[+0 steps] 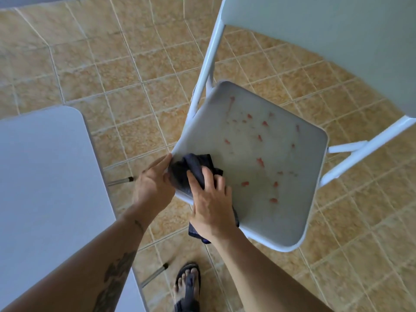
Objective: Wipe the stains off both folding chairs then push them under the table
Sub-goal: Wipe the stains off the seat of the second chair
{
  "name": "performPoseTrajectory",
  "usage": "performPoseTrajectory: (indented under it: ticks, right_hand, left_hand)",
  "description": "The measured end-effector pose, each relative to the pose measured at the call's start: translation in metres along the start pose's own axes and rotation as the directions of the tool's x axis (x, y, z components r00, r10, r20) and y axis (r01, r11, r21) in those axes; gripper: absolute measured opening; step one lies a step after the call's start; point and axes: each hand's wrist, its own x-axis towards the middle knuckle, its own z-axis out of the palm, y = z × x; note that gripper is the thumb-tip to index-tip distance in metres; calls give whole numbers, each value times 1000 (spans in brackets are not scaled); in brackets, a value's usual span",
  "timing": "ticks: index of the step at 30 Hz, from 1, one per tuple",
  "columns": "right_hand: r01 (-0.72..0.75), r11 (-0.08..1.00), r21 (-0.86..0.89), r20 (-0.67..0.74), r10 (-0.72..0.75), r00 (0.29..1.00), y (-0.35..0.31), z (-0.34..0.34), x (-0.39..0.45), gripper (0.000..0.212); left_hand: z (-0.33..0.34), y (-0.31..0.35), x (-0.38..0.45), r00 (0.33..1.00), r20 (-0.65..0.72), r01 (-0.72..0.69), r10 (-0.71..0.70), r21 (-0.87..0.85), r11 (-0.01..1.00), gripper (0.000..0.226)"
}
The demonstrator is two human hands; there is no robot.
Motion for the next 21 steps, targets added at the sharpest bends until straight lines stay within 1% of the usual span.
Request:
performPoseTrajectory:
  ticks: [4, 8, 10, 13, 15, 17, 19, 20, 21]
  right_hand:
    - [47, 999, 14, -13, -46, 999, 8, -5, 0, 81]
    - [50, 998, -24, 1, -50, 999, 41, -12, -9, 85]
    - [-5, 999, -48, 7, 6, 1000, 72, -18, -21, 86]
    - [-188, 979, -73, -24, 187, 982, 131, -26, -47, 83]
    - [-295, 953, -72, -44, 293, 955, 167, -29, -63, 80]
    - [-340, 938, -73, -45, 337, 940, 182, -30, -73, 80]
    - [-386, 922, -25, -53, 384, 922, 178, -28, -73, 82]
    - [-393, 919, 23, -67, 394, 917, 171, -29, -70, 81]
    - [-358, 931, 65, -84, 363, 928, 162, -28, -67, 80]
  left_hand:
    - [-5, 11, -1, 999, 33, 25, -29, 131, 991, 54]
    - [-3, 25, -8, 994, 81, 39, -73, 361, 932, 61]
    - [1, 34, -12, 989, 108, 49, -105, 427, 903, 64]
    - [6, 50, -16, 979, 119, 87, -163, 481, 872, 67]
    - [11, 56, -14, 967, 116, 140, -226, 502, 854, 67]
    - [20, 58, -10, 970, 76, 175, -230, 437, 882, 61]
    - [31, 60, -7, 987, 13, 148, -162, 346, 927, 61]
    - [39, 61, -6, 993, -15, 116, -119, 344, 932, 63]
    - [46, 63, -6, 995, -44, 98, -88, 359, 928, 65]
